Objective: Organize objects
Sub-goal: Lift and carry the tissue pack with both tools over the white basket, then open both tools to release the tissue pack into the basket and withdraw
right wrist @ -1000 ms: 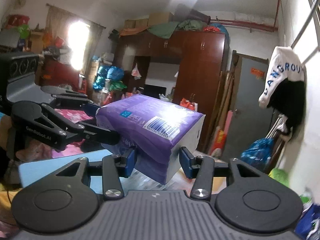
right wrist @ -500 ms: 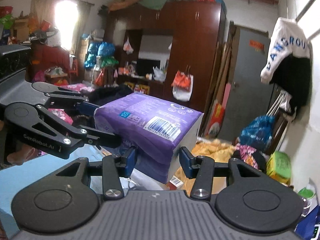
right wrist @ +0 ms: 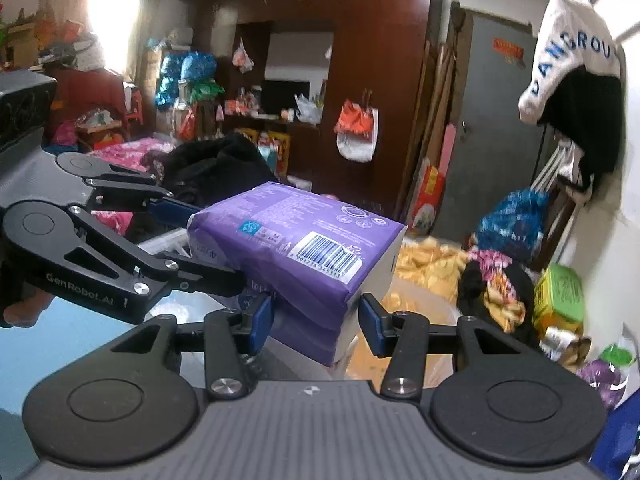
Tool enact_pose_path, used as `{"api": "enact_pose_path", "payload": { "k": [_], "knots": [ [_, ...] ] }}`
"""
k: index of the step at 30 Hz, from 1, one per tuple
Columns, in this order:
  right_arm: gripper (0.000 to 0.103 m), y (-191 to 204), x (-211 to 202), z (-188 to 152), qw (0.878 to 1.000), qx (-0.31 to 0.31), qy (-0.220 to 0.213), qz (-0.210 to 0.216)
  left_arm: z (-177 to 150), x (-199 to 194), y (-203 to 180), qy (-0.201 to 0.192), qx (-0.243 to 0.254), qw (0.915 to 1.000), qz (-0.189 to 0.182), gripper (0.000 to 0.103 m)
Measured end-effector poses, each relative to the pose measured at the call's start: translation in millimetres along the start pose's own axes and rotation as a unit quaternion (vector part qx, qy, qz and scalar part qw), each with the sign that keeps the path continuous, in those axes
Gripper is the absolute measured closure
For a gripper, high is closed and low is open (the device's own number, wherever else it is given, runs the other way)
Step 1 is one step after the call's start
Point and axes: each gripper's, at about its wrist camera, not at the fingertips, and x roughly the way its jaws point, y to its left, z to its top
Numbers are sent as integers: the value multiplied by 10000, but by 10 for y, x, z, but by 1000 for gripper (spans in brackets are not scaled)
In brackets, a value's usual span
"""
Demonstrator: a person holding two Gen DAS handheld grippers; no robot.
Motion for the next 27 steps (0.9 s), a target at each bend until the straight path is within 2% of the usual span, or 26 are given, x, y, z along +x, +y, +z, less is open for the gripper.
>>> {"api": "enact_pose_path", "payload": {
  "k": [1,2,3,4,5,8,10,12,15,18,19,22,23,25,27],
  "knots": [
    [49,32,8,6,9999,-33,65,-102,1,25,1,38,-6,10000,35,25],
    [46,62,-3,0,9996,-102,66,-242,-5,29,2,11,-57,9999,132,21],
    [35,93,-28,-13,9991,-188,68,-373,-18,2,2,-80,-70,9997,238,18],
    [18,87,-53,-19,9986,-228,91,-473,-23,-36,6,-161,-61,9994,296,15],
    [11,69,-81,-32,9984,-202,91,-529,-41,-91,13,-255,-59,9991,340,14],
    [7,0,-219,-68,9988,-56,-92,-485,-77,-222,31,-446,-179,9985,277,10],
    [0,-41,-306,-91,9979,118,-273,-578,-130,-332,41,-591,-322,9977,105,6],
    [0,-65,-393,-115,9964,359,-438,-629,-188,-413,32,-735,-421,9964,76,1],
    [0,-69,-477,-136,9948,707,-496,-548,-286,-534,-15,-771,-498,9958,6,1],
    [0,28,-612,-243,9920,943,-575,-609,-426,-711,-95,-845,-652,9940,245,1],
    [0,85,-678,-311,9911,995,-587,-664,-475,-766,-127,-817,-727,9936,290,0],
    [0,311,-877,-563,9846,1236,-643,-1056,-645,-929,-253,-326,-1180,9922,224,1],
    [0,385,-942,-649,9826,1316,-707,-1105,-733,-1010,-330,-312,-1284,9911,162,1],
    [0,527,-1099,-849,9794,1508,-858,-1036,-915,-1176,-489,-478,-1284,9905,91,1],
    [0,607,-1229,-979,9784,1640,-819,-956,-1076,-1360,-613,-641,-1261,9899,116,1]
  ]
}}
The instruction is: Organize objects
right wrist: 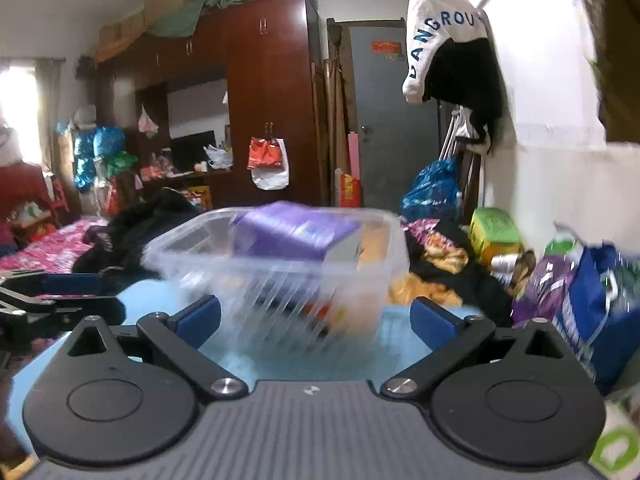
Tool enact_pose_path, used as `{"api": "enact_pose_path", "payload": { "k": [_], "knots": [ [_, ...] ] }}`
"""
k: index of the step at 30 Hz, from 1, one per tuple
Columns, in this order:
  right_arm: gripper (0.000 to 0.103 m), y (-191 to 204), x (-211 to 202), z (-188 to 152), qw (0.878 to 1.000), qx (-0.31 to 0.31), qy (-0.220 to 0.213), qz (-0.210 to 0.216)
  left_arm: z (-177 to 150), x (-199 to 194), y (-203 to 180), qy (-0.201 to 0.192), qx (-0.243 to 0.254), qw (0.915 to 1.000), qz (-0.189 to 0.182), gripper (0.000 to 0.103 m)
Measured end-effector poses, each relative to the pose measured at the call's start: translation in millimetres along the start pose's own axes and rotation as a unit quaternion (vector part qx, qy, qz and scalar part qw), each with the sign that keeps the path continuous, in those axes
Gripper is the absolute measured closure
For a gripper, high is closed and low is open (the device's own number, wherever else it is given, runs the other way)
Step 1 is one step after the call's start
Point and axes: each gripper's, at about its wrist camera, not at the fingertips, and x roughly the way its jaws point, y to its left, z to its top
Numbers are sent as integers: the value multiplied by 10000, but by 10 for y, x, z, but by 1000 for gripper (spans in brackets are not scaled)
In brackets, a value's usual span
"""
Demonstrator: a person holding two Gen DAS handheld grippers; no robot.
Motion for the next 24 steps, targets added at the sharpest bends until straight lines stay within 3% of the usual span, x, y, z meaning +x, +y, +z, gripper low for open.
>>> {"api": "enact_pose_path", "payload": {
  "k": [3,5,10,15,20,24],
  "knots": [
    [0,45,-244,-176,9993,-300,158,169,-186,-334,15,-171,-253,9995,31,1],
    [0,72,-390,-251,9989,-461,61,63,-241,-521,38,-314,-372,9988,112,0],
    [0,50,-512,-87,9997,-189,-2,161,-253,-728,-67,-262,-183,9964,786,0],
    [0,63,-549,-24,9997,-106,80,-205,-234,-770,-205,-174,-137,9970,745,0],
    [0,-6,-626,-97,9996,271,16,94,-255,-889,-433,-172,76,9959,888,0],
    [0,66,-671,-153,9999,102,132,-42,-278,-965,-509,-145,176,9941,1060,0]
  ]
}}
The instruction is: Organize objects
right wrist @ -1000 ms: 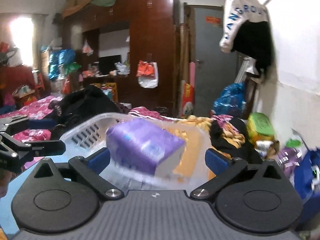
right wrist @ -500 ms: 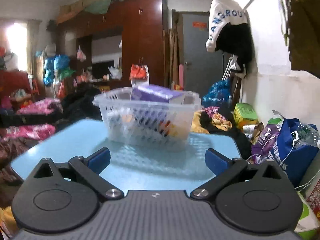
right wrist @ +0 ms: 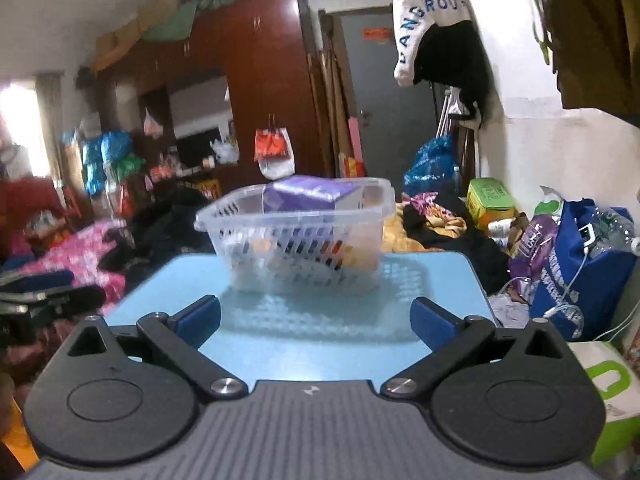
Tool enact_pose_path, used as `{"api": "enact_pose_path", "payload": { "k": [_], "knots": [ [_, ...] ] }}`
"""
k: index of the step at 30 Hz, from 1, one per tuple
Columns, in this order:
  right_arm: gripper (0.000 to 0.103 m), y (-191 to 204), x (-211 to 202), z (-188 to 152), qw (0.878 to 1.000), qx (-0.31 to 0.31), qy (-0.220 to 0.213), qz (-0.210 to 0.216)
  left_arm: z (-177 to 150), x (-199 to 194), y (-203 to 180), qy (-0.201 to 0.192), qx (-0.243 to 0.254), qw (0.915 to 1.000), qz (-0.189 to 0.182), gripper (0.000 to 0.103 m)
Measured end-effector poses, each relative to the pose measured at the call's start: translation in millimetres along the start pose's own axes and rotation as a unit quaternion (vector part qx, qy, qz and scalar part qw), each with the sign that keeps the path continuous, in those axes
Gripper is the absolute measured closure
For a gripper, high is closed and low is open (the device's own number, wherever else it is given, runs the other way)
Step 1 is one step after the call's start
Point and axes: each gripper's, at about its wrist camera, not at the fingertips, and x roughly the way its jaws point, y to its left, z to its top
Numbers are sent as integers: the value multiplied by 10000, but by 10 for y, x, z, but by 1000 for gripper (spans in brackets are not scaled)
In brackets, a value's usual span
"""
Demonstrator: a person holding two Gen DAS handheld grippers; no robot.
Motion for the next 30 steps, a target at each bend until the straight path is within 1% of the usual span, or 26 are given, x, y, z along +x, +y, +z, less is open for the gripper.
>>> {"api": "enact_pose_path", "payload": {
  "k": [4,7,11,30],
  "knots": [
    [0,69,-116,-16,9997,-91,-219,7,-10,-27,-9,25,43,10000,56,0],
    [0,95,-148,-25,9996,-134,-246,-8,-17,-52,-10,12,86,9999,128,0],
    [0,110,-117,-40,9997,-146,-197,-11,-16,-99,-21,-41,101,9998,180,0],
    [0,83,-77,-108,9999,-89,-74,-1,-31,-120,-19,-23,177,9994,300,0]
  ]
}}
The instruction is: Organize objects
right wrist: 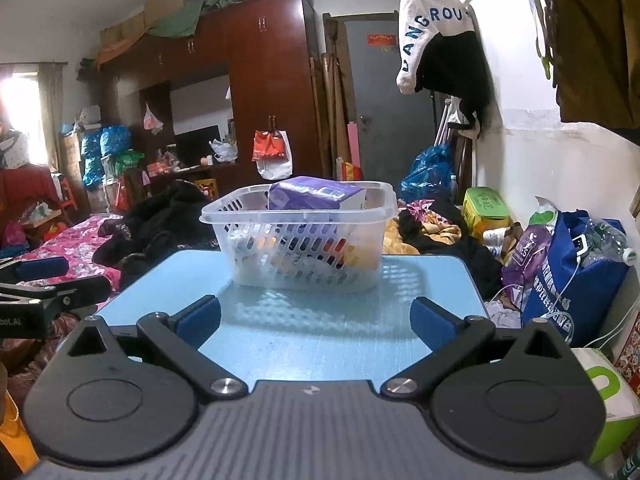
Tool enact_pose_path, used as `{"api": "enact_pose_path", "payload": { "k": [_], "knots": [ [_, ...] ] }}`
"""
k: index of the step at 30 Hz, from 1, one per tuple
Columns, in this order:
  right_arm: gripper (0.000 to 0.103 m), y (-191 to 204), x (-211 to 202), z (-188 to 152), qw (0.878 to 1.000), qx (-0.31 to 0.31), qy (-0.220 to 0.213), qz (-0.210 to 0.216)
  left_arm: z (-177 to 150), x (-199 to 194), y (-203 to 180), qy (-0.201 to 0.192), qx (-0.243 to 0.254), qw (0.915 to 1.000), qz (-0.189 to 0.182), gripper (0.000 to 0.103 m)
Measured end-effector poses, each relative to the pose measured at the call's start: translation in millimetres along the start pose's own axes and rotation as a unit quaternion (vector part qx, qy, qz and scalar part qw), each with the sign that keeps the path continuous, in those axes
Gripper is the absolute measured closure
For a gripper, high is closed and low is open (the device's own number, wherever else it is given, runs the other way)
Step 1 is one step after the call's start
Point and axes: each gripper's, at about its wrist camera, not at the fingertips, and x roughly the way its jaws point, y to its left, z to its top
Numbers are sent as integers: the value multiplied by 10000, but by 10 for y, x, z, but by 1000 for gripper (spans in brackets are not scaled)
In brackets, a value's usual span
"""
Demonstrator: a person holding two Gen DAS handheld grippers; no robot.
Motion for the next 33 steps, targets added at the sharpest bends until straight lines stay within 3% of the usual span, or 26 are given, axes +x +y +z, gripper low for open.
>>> {"api": "enact_pose_path", "payload": {
  "k": [33],
  "knots": [
    [0,10,19,-15,10000,20,-23,13,-28,40,-26,65,85,9999,-21,0]
  ]
}}
